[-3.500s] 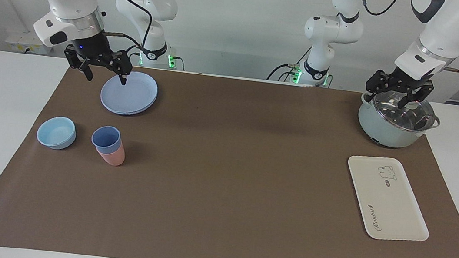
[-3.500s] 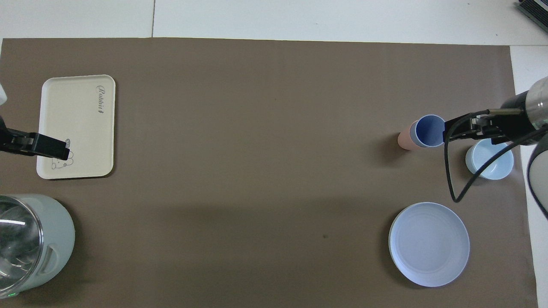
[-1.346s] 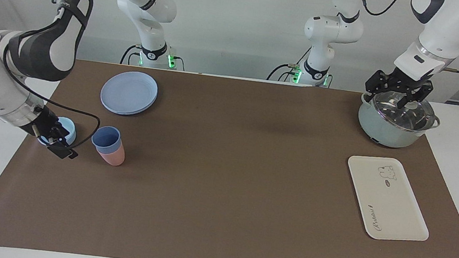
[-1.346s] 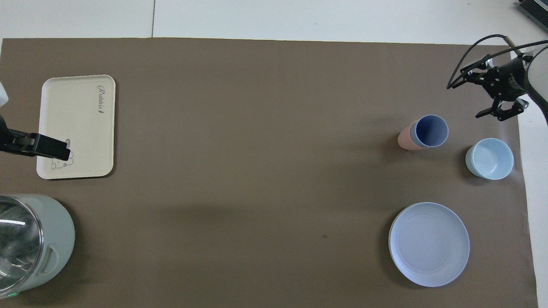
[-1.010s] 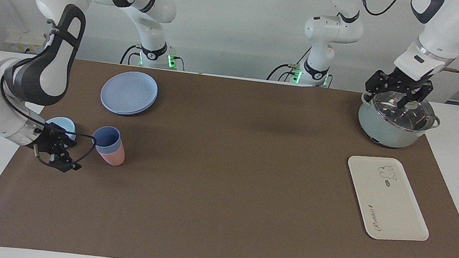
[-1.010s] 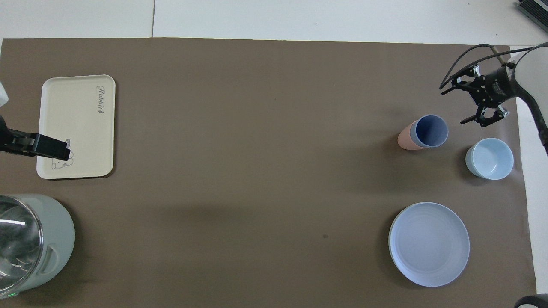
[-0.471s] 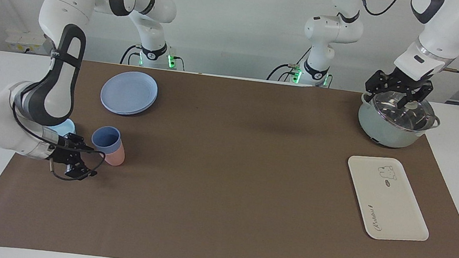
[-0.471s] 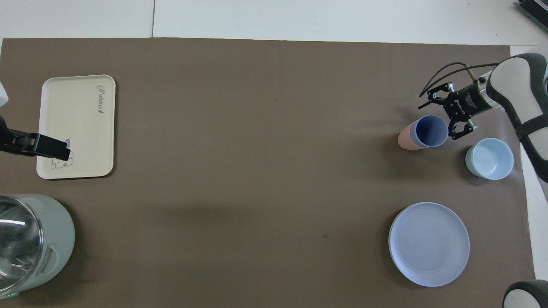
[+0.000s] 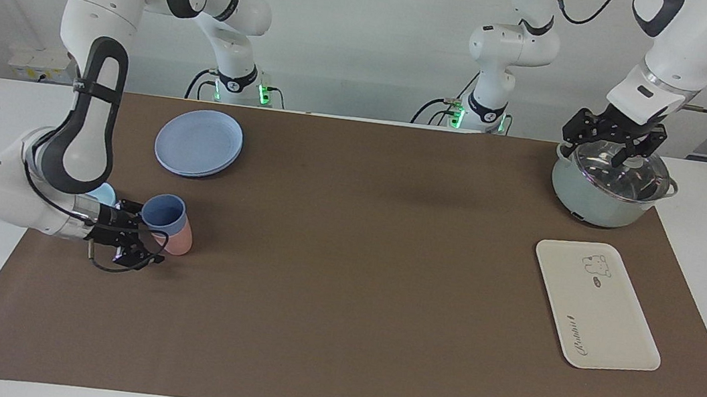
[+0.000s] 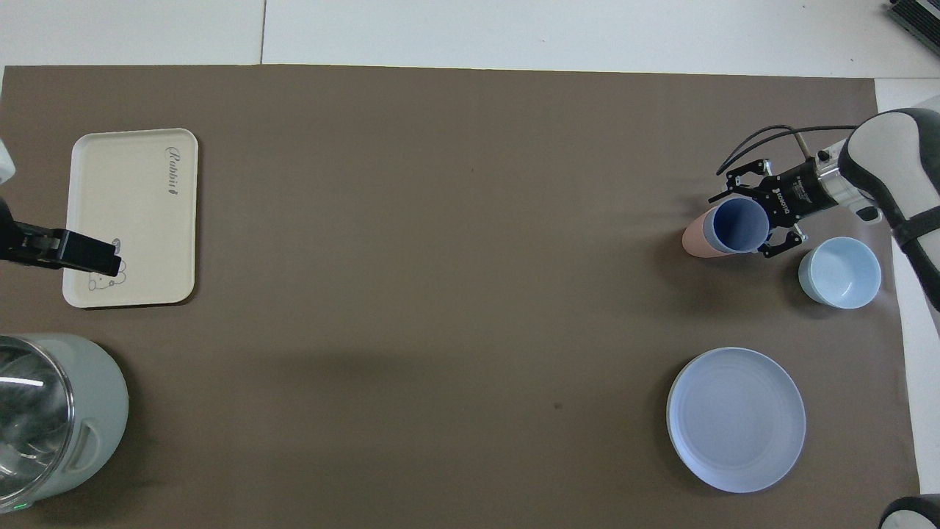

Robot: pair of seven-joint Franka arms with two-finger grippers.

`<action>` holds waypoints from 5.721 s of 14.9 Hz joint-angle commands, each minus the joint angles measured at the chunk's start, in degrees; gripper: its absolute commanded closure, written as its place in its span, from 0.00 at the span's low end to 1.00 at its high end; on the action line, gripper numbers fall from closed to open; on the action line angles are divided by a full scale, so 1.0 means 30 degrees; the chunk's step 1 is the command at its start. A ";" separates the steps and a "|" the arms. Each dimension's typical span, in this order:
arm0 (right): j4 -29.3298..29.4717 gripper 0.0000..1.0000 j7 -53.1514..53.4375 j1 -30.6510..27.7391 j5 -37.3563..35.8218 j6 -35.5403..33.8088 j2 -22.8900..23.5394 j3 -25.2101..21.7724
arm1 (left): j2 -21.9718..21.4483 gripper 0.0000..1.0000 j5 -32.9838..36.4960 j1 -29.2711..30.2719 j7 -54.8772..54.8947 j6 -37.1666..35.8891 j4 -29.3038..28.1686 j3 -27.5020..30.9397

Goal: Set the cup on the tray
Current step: 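Grasp the nested cups with the right gripper and lift them, then carry the cups toward the table center while the left gripper approaches, then grasp the inner blue cup rim with the left gripper, then pull the blue cup out with the left gripper while the right holds, then lower the blue cup onto the tray while the right gripper lowers pink cup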

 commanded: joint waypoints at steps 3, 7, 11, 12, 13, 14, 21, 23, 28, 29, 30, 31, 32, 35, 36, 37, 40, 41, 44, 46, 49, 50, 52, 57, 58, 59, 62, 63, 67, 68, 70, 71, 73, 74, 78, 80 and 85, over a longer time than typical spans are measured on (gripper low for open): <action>-0.1642 0.04 -0.0348 -0.0462 0.1379 0.0136 -0.0999 0.0164 | -0.0396 0.00 -0.0019 -0.0422 -0.0113 0.0126 -0.0463 0.0140; -0.2225 0.04 -0.0318 -0.0403 0.2346 0.0399 -0.1173 0.0164 | -0.0396 0.00 -0.0019 -0.0393 -0.0113 0.0126 -0.0463 0.0140; -0.3485 0.05 -0.0377 -0.0198 0.3459 0.1219 -0.1641 0.0193 | -0.0396 0.00 -0.0019 -0.0422 -0.0113 0.0126 -0.0463 0.0140; -0.3546 0.17 -0.0435 -0.0082 0.3752 0.1249 -0.1672 0.0223 | -0.0396 0.00 -0.0019 -0.0422 -0.0113 0.0126 -0.0463 0.0140; -0.3547 0.36 -0.0406 -0.0109 0.3842 0.1047 -0.1672 0.0339 | -0.0396 0.00 -0.0019 -0.0393 -0.0113 0.0126 -0.0463 0.0140; -0.3489 0.99 -0.0203 -0.0110 0.4336 0.0610 -0.1730 0.0369 | -0.0396 0.00 -0.0019 -0.0393 -0.0084 0.0126 -0.0463 0.0140; -0.5653 1.00 -0.0084 0.2082 0.5689 0.0778 -0.4595 0.0369 | -0.0396 0.00 -0.0019 -0.0393 -0.0112 0.0418 -0.0463 0.0140; -0.6473 1.00 0.0439 0.3079 0.5747 0.1540 -0.5682 0.0369 | -0.0366 0.00 -0.0456 -0.0393 -0.0840 0.0681 -0.0346 0.0111; -0.6652 1.00 0.3220 0.5159 0.6771 0.2359 -0.6914 0.0369 | -0.0162 0.00 -0.3879 -0.1619 -0.7272 0.2232 -0.0141 0.0139; -0.6652 1.00 0.4039 0.5657 0.6802 0.2856 -0.7148 0.0369 | -0.0132 0.00 -0.4292 -0.2145 -0.9176 0.3192 -0.0256 0.0111; -0.6652 1.00 0.4888 0.6329 0.6802 0.3325 -0.7412 0.0369 | -0.0161 0.00 -0.4325 -0.3108 -1.0500 0.4246 -0.0432 0.0081; -0.6652 1.00 0.5390 0.6684 0.6802 0.3707 -0.7502 0.0369 | -0.0190 0.00 -0.4326 -0.4161 -1.1934 0.5098 -0.0665 0.0110; -0.6623 1.00 0.5540 0.7006 0.6976 0.3827 -0.7531 0.0369 | -0.0336 0.00 -0.4326 -0.5071 -1.3486 0.5657 -0.1016 0.0110; -0.6594 1.00 0.5629 0.7506 0.8119 0.3915 -0.7590 0.0369 | -0.0744 0.00 -0.4326 -0.7592 -1.6949 0.8845 -0.2448 0.0110; -0.6594 1.00 0.5745 0.7885 0.8207 0.4003 -0.7619 0.0369 | -0.0921 0.00 -0.4326 -0.8267 -1.7800 1.0132 -0.3180 0.0110; -0.6565 1.00 0.6181 0.8265 0.8237 0.4555 -0.7649 0.0369 | -0.1097 0.00 -0.4326 -0.8854 -1.8533 1.1625 -0.3854 0.0110; -0.6477 1.00 0.7531 0.9205 0.8237 0.5788 -0.7766 0.0369 | -0.0808 0.00 -0.4296 -1.0496 -2.0441 1.4445 -0.4330 0.0110; -0.6447 1.00 0.7562 0.9294 0.8237 0.5820 -0.7766 0.0369 | -0.0603 0.00 -0.4296 -1.0732 -2.0532 1.5061 -0.4330 0.0110; -0.6447 1.00 0.7709 0.9644 0.8237 0.5995 -0.7766 0.0399 | 0.0042 0.05 -0.4063 -1.1173 -2.0504 1.5507 -0.4271 0.0110; -0.6418 1.00 0.7709 0.9675 0.8266 0.6025 -0.7766 0.0399 | 0.0452 0.09 -0.4004 -1.1437 -2.0445 1.5507 -0.4301 0.0110; -0.6418 1.00 0.7709 0.9675 0.8267 0.6025 -0.7766 0.0399 | 0.1301 0.11 -0.3565 -1.1818 -2.0533 1.6147 -0.4125 0.0110; -0.6418 1.00 0.7709 0.9675 0.8267 0.6025 -0.7766 0.0399 | 0.1681 0.12 -0.3535 -1.1819 -2.0533 1.6325 -0.4067 0.0139; -0.6418 1.00 0.7709 0.9675 0.8267 0.6025 -0.7766 0.0399 | 0.2355 0.13 -0.3126 -1.1819 -2.0591 1.6444 -0.3455 0.0140; -0.6418 1.00 0.7651 0.9675 0.8237 0.6054 -0.7766 0.0399 | 0.2476 0.67 -0.3096 -1.1819 -2.1029 1.6444 -0.3305 0.0140; -0.6418 1.00 0.7650 0.9646 0.8237 0.6054 -0.7737 0.0370 | 0.2476 1.00 -0.3095 -1.1848 -2.1147 1.6415 -0.3275 0.0140; -0.6418 1.00 0.7679 0.9646 0.8237 0.6054 -0.7737 0.0369 | 0.2476 1.00 -0.3066 -1.1819 -2.1003 1.6502 -0.3304 0.0140; -0.6418 1.00 0.7592 0.9472 0.8208 0.6025 -0.7737 0.0369 | 0.2593 1.00 -0.3066 -1.1819 -2.1177 1.6621 -0.3129 0.0140; -0.6389 1.00 0.7563 0.9383 0.8208 0.5996 -0.7737 0.0369 | 0.2593 1.00 -0.3095 -1.1848 -2.1235 1.6562 -0.3071 0.0140; -0.6213 1.00 0.7592 0.9354 0.8208 0.5820 -0.7678 0.0311 | 0.2594 1.00 -0.3066 -1.1673 -2.1646 1.3787 -0.0878 0.0198; -0.6184 1.00 0.7592 0.9353 0.8237 0.5762 -0.7678 0.0282 | 0.2390 1.00 -0.3066 -1.1556 -2.1617 1.2792 -0.0438 0.0285; -0.6125 1.00 0.7592 0.9121 0.8266 0.5732 -0.7649 0.0252 | 0.2067 1.00 -0.2631 -1.1119 -2.1500 1.0654 0.0761 0.0432; -0.6125 1.00 0.7592 0.8945 0.8383 0.5761 -0.7620 0.0252 | 0.2007 1.00 -0.2191 -1.0825 -2.1413 0.9628 0.1377 0.0433; -0.6241 1.00 0.7563 0.8186 0.8968 0.5645 -0.7620 0.0252 | 0.1512 1.00 -0.1866 -0.9890 -2.1005 0.7839 0.1792 0.0491; -0.6242 1.00 0.7505 0.7572 0.8999 0.5238 -0.7504 0.0252 | 0.1248 1.00 -0.1691 -0.9276 -2.0334 0.7193 0.1793 0.0462; -0.6388 1.00 0.7358 0.5257 0.9204 0.4093 -0.6714 0.0252 | 0.0485 1.00 -0.1806 -0.6029 -1.6150 0.6686 0.0657 0.0403; -0.6389 1.00 0.6572 0.4173 0.9175 0.3946 -0.6244 0.0223 | -0.0071 1.00 -0.2010 -0.3831 -1.3691 0.7213 -0.0690 0.0403; -0.5863 1.00 0.2824 0.1331 0.9146 0.3153 -0.3963 0.0252 | -0.1188 1.00 -0.3267 0.1821 -0.6483 1.0462 -0.5672 0.0433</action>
